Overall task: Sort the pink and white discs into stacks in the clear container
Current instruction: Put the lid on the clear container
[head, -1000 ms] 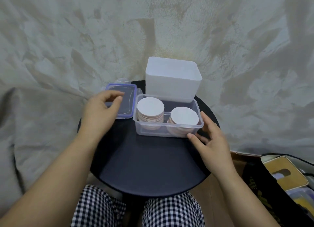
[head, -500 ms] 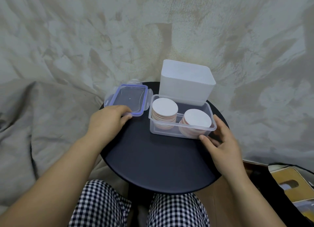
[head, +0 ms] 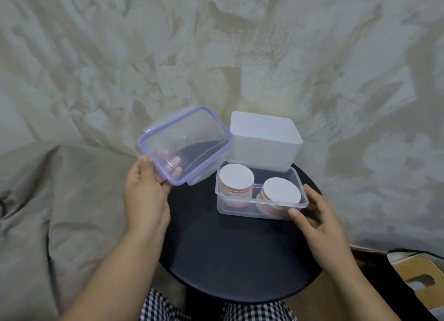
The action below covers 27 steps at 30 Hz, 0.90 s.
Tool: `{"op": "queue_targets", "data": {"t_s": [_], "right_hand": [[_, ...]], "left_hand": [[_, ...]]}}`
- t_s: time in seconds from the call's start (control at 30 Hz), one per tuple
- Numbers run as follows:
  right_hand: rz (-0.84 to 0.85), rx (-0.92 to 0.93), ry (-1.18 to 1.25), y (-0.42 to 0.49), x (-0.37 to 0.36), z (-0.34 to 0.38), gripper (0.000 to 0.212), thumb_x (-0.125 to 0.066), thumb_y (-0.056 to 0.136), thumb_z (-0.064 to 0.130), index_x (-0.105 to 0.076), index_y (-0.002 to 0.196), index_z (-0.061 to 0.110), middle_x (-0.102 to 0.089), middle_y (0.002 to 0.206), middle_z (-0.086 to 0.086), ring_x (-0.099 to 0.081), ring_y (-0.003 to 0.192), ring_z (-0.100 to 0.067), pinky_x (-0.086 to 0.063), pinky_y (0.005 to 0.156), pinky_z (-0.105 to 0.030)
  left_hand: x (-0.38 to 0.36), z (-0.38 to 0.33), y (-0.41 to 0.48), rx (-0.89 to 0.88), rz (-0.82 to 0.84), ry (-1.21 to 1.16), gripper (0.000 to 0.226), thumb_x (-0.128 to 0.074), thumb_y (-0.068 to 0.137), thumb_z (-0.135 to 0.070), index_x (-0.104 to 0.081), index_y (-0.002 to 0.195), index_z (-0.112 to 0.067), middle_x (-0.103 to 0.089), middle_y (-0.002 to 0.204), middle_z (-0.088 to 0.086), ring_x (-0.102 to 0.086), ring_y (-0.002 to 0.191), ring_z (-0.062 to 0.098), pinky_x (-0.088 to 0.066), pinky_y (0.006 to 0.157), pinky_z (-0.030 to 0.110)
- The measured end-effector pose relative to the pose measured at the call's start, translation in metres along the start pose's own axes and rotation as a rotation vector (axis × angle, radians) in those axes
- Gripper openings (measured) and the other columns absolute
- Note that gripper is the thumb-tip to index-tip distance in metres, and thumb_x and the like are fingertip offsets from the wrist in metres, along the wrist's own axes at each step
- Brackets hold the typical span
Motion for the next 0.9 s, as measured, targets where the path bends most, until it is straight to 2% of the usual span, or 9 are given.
{"op": "queue_targets", "data": {"t_s": [0.2,0.27,0.33,0.4,0.5,0.6,0.67,0.8,0.9], "right_hand": [[-0.206,0.082,0.034,0.000,0.017,0.033,0.041,-0.054,0.080,0.040,-0.048,0.119,0.029,-0.053,0.121,0.007,-0.050,0.106,0.013,-0.039,0.086,-0.002],[-0.202,0.062,0.149,0.001,0.018,0.039,0.045,-0.051,0.081,0.048,-0.049,0.120,0.028,-0.062,0.114,0.015,-0.055,0.104,0.007,-0.043,0.087,-0.007],[-0.199,0.032,0.226,0.003,0.019,0.042,0.051,-0.052,0.082,0.059,-0.049,0.122,0.029,-0.068,0.091,0.018,-0.060,0.079,0.002,-0.048,0.074,-0.009],[-0.202,-0.047,0.305,0.006,0.021,0.039,0.042,-0.055,0.087,0.045,-0.049,0.124,0.028,-0.061,0.071,0.009,-0.047,0.053,-0.002,-0.044,0.054,-0.012],[-0.197,-0.236,0.549,0.011,0.023,0.024,0.030,-0.057,0.087,0.014,-0.055,0.116,0.021,-0.051,0.063,0.004,-0.034,0.041,-0.002,-0.029,0.036,-0.013],[-0.097,-0.323,0.694,0.018,0.018,0.020,0.013,-0.063,0.073,0.022,-0.057,0.082,0.014,-0.044,0.050,0.007,-0.029,0.037,-0.002,-0.020,0.030,-0.013],[-0.065,-0.361,0.675,0.021,0.018,0.016,0.016,-0.057,0.080,0.024,-0.049,0.070,0.014,-0.043,0.046,0.008,-0.029,0.035,-0.002,-0.019,0.030,-0.013],[-0.052,-0.377,0.531,0.029,0.018,0.011,0.002,-0.058,0.085,0.015,-0.060,0.086,0.015,-0.055,0.054,0.006,-0.034,0.039,-0.003,-0.021,0.032,-0.014],[-0.112,-0.396,0.461,0.034,0.018,0.004,0.023,-0.065,0.082,0.009,-0.059,0.104,0.013,-0.066,0.074,0.001,-0.050,0.053,-0.010,-0.038,0.045,-0.020]], "left_hand": [[-0.029,0.013,-0.019,0.222,0.122,-0.182,0.024,-0.040,0.099,-0.020,-0.060,0.094,-0.008,-0.073,0.070,-0.004,-0.069,0.065,0.011,-0.052,0.051,0.018],[-0.043,0.021,-0.028,0.294,0.200,-0.119,0.023,-0.041,0.099,-0.021,-0.059,0.098,-0.007,-0.073,0.072,-0.001,-0.070,0.063,0.013,-0.053,0.050,0.020],[-0.055,0.028,-0.039,0.327,0.297,-0.005,0.023,-0.043,0.098,-0.021,-0.061,0.098,-0.007,-0.074,0.078,0.003,-0.071,0.067,0.015,-0.055,0.052,0.023],[-0.062,0.034,-0.046,0.359,0.373,0.082,0.024,-0.045,0.097,-0.022,-0.064,0.097,-0.009,-0.074,0.084,0.007,-0.071,0.071,0.017,-0.057,0.055,0.026],[-0.068,0.038,-0.048,0.352,0.484,0.293,0.027,-0.047,0.096,-0.026,-0.067,0.095,-0.007,-0.074,0.088,0.010,-0.071,0.073,0.018,-0.057,0.058,0.028],[-0.071,0.036,-0.039,0.270,0.524,0.449,0.025,-0.052,0.094,-0.026,-0.069,0.093,-0.008,-0.073,0.084,0.009,-0.068,0.069,0.020,-0.056,0.059,0.028],[-0.069,0.034,-0.030,0.249,0.498,0.464,0.018,-0.060,0.088,-0.024,-0.068,0.096,-0.009,-0.071,0.077,0.006,-0.064,0.062,0.016,-0.054,0.053,0.025],[-0.065,0.035,-0.015,0.265,0.464,0.509,0.022,-0.070,0.080,-0.018,-0.067,0.099,-0.008,-0.069,0.071,0.002,-0.061,0.053,0.007,-0.050,0.048,0.019],[-0.061,0.035,-0.009,0.218,0.427,0.566,0.022,-0.072,0.079,-0.016,-0.066,0.099,-0.008,-0.068,0.075,0.005,-0.058,0.047,0.005,-0.046,0.043,0.017]]}}
Point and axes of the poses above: each hand's wrist, its own y-axis towards the middle knuckle, its own x-axis out of the back of the hand, z = x × y, the point moved 8 cm from there along y, towards the middle knuckle
